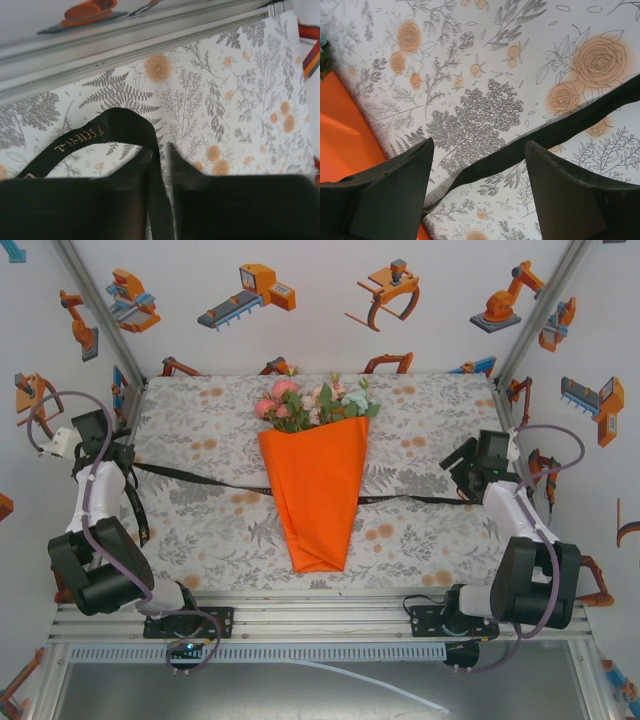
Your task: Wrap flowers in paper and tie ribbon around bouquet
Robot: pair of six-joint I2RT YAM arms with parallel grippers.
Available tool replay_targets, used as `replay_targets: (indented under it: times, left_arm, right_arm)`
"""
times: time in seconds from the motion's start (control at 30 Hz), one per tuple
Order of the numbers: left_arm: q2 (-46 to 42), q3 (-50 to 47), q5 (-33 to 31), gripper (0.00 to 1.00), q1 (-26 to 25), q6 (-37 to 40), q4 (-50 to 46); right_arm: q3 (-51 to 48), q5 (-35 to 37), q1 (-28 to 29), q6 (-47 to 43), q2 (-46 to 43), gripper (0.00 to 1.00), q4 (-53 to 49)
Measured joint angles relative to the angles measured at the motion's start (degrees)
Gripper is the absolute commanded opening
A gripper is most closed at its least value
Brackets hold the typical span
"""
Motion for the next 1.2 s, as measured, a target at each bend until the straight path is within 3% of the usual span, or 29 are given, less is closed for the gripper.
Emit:
replay_targets:
  times: [0.07, 0.13, 0.37, 0.5, 0.63, 0.7, 0.87, 1.03, 1.2]
  left_arm:
    - [-0.7, -0.1, 0.2, 0.64, -1.4, 0.6, 0.0]
    - [-1.6, -0.7, 0.9, 0.67, -3.8, 0.9, 0.1]
    - [-6.6, -8.2, 3.6, 0.69, -18.8, 1.5, -0.1]
    - [-6.8, -12.5, 3.1, 0.69, -23.2, 1.7, -0.8]
    - [-6.8, -15.0, 1.7, 0.71, -23.6, 2.4, -1.9]
    - [-6.8, -15.5, 0.9, 0.73, -23.6, 3.1, -2.2]
    - [-6.9, -15.6, -0.9, 0.8, -23.5, 4.2, -2.3]
    - [-5.7, -15.6, -0.1, 0.92, -21.2, 3.5, -2.4]
    - [-1.3, -15.0, -0.4, 0.94, -18.5, 2.5, -2.8]
  right_arm:
    - [0.0, 0.0, 0.0, 0.3, 1.8, 0.68, -0.7]
    - [0.0, 0.1, 0.0, 0.9, 3.8, 0.68, -1.8]
    - [0.1, 3.6, 0.0, 3.3, 6.8, 0.68, -6.3]
    - [0.2, 5.0, 0.0, 3.5, 9.1, 0.63, -6.5]
    - [2.4, 5.6, 0.0, 3.5, 13.0, 0.56, -5.4]
    - [3.3, 5.6, 0.0, 3.2, 14.5, 0.47, -3.6]
    - [3.8, 4.9, 0.0, 3.2, 16.8, 0.0, 0.8]
    - [3.5, 2.2, 0.0, 1.7, 14.8, 0.0, 2.3]
    - [3.3, -2.3, 2.6, -0.8, 3.2, 0.0, 4.5]
